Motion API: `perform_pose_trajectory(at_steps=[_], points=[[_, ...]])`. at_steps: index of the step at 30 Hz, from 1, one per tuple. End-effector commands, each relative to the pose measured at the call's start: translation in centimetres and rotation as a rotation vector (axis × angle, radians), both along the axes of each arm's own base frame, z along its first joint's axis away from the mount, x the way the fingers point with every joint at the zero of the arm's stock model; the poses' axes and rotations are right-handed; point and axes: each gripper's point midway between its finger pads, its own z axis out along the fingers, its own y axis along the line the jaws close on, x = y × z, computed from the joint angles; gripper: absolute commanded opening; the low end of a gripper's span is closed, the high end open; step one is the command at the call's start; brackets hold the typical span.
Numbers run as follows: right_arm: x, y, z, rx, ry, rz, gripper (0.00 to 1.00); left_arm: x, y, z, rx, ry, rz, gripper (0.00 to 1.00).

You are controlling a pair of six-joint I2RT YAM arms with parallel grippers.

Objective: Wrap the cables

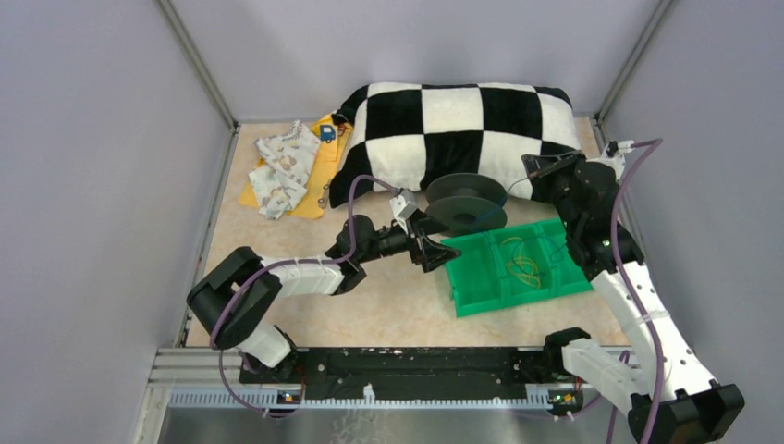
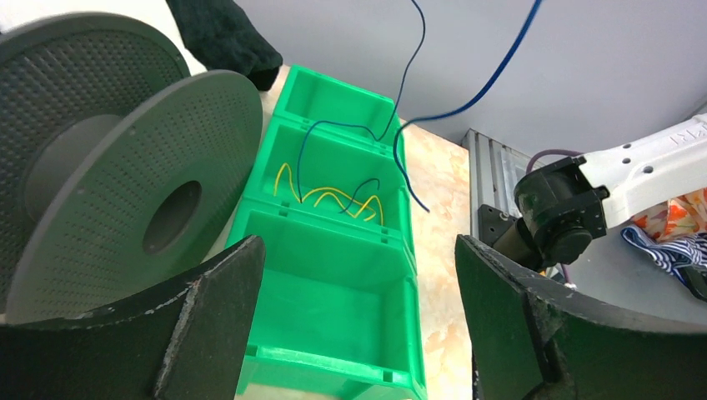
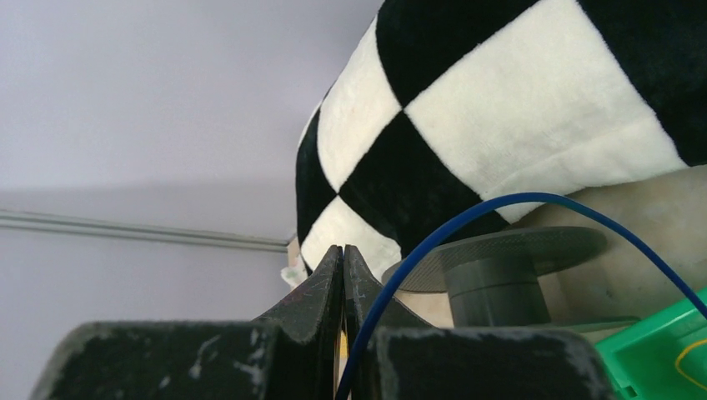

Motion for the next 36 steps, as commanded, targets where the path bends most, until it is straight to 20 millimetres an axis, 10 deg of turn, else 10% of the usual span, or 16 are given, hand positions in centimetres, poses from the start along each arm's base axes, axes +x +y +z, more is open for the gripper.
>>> perform_pose_trajectory(at_steps=[1,36], points=[[0.1,0.5,3.8,0.072,-0.108,0.025,0.0,-0.4,-1.2,2.6,-0.085,-0.094,-0.049,0.9],[-0.2,2.1,3.5,0.213,-0.129,0.11,0.0,-1.0,-7.7,3.4,-0.285,-0.071,-0.089,0.78]])
